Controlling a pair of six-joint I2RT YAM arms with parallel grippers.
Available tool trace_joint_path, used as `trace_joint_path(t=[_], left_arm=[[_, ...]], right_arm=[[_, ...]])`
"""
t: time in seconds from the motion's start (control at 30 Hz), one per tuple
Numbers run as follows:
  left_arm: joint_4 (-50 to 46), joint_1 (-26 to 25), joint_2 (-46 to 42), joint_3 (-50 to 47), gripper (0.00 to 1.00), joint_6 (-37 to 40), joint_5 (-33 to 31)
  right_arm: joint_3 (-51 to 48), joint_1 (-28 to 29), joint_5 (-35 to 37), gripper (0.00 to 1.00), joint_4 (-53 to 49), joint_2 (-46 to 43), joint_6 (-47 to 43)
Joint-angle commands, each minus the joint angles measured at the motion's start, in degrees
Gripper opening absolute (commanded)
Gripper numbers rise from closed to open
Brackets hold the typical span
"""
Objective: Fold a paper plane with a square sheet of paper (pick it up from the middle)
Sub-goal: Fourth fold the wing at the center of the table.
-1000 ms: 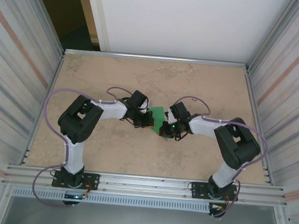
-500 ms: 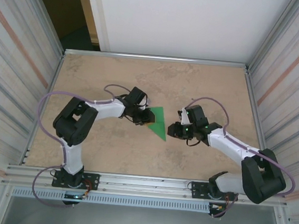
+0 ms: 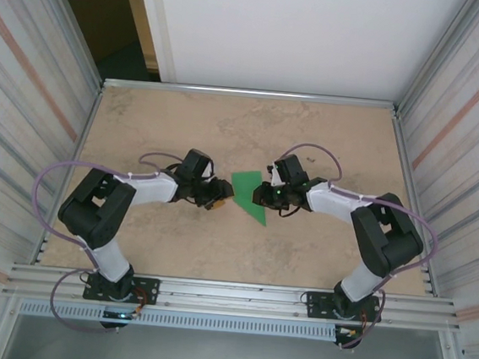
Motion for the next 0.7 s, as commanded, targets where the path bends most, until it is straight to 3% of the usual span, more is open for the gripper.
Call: trace_joint_path(t=[0.0,0.43,0.67], left_arm=[[3.80,-0.33,0.59,-0.11,0.44,-1.99,0.11],[4.53,-1.21,4.67,2.53,0.45,-3.13,1.63],[5.19,-1.32,6.85,4.32,0.35,-3.66,2.32]], right_arm=[[0.21,-0.95,1.46,0.21,1.92,1.91,1.35],[-1.57,-2.01,0.85,0.18,1.58,6.11,2.36],[-1.75,-2.11,0.98,0.17,1.32,6.29,2.18]])
